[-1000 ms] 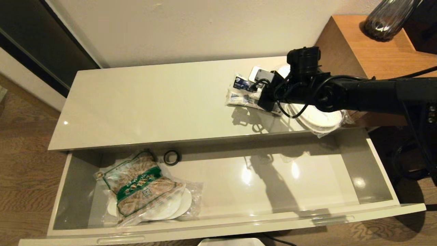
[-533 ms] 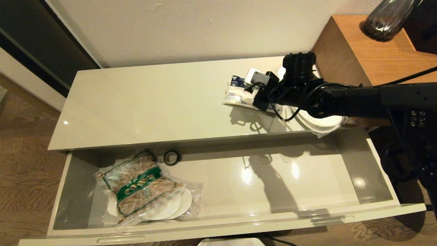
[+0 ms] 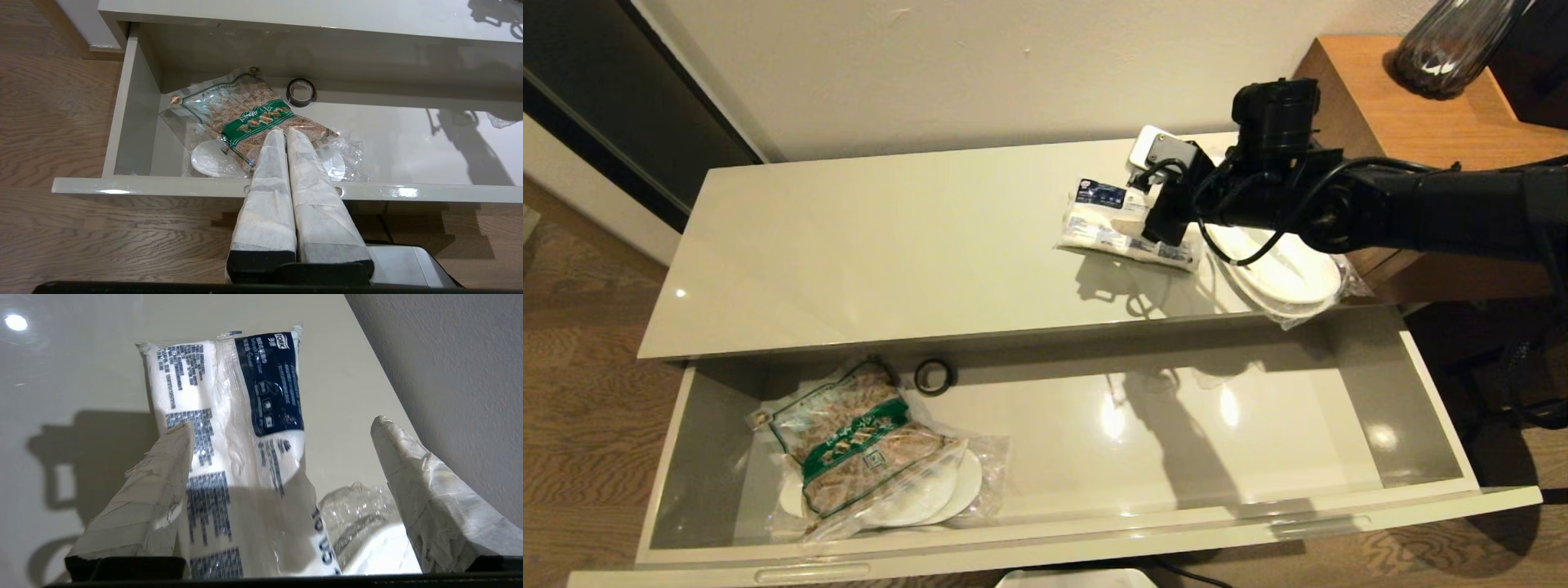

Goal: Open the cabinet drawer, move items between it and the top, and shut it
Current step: Place the tissue on the table

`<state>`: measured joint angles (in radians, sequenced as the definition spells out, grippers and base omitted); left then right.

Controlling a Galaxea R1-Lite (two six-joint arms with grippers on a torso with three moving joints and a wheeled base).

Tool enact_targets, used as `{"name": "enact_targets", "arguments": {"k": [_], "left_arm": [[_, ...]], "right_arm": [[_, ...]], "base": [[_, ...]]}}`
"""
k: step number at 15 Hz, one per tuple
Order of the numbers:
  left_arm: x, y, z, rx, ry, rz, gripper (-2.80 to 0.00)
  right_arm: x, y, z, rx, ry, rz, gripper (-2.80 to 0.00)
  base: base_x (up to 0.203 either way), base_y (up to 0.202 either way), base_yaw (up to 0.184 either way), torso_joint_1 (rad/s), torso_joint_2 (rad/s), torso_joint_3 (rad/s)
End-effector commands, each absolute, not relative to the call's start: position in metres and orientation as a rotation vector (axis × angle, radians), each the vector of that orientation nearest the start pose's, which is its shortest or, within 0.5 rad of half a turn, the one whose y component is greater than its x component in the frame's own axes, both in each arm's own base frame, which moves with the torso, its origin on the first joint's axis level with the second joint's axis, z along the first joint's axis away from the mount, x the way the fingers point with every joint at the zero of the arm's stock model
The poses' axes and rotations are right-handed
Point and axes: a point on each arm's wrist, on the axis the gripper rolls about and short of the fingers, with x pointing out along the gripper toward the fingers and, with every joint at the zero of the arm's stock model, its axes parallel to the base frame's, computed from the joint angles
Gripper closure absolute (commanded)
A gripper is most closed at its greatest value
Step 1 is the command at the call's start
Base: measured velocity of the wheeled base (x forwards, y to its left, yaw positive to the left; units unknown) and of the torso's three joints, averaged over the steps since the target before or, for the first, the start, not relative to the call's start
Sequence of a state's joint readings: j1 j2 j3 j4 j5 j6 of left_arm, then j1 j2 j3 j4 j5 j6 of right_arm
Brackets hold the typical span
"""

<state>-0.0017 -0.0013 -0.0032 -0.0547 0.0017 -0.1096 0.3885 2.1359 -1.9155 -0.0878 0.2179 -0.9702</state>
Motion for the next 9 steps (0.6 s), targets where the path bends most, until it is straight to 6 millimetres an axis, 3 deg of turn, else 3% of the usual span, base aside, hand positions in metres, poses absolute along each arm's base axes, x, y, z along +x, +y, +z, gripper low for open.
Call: {"name": "enact_targets", "arguments": {"k": [1,3,4,9], "left_arm": [[-0.023,0.0,0.082,-0.111,-0.058,-0.003,0.0],[-0.023,0.0,0.082,-0.111,-0.058,-0.003,0.0],[-0.023,0.0,0.082,-0.111,-0.058,-0.002,0.0],[-0.023,0.0,0.082,-0.111,-0.058,-0.003,0.0]], "right_arm": [[0.388,0.164,0.304,-0.928,-0.165,0.624,-2.8],[0.363,0.154,0.321,-0.905,-0.092,0.652,-2.8],[0.345,0.147,0.33,-0.884,-0.028,0.674,0.0],[0.261,0.112,0.369,-0.76,0.194,0.701,0.0]], "base": [[0.0,0.0,0.0,0.0,0.0,0.0],[0.0,0.0,0.0,0.0,0.0,0.0],[0.0,0.0,0.0,0.0,0.0,0.0],[0.0,0.0,0.0,0.0,0.0,0.0]]}}
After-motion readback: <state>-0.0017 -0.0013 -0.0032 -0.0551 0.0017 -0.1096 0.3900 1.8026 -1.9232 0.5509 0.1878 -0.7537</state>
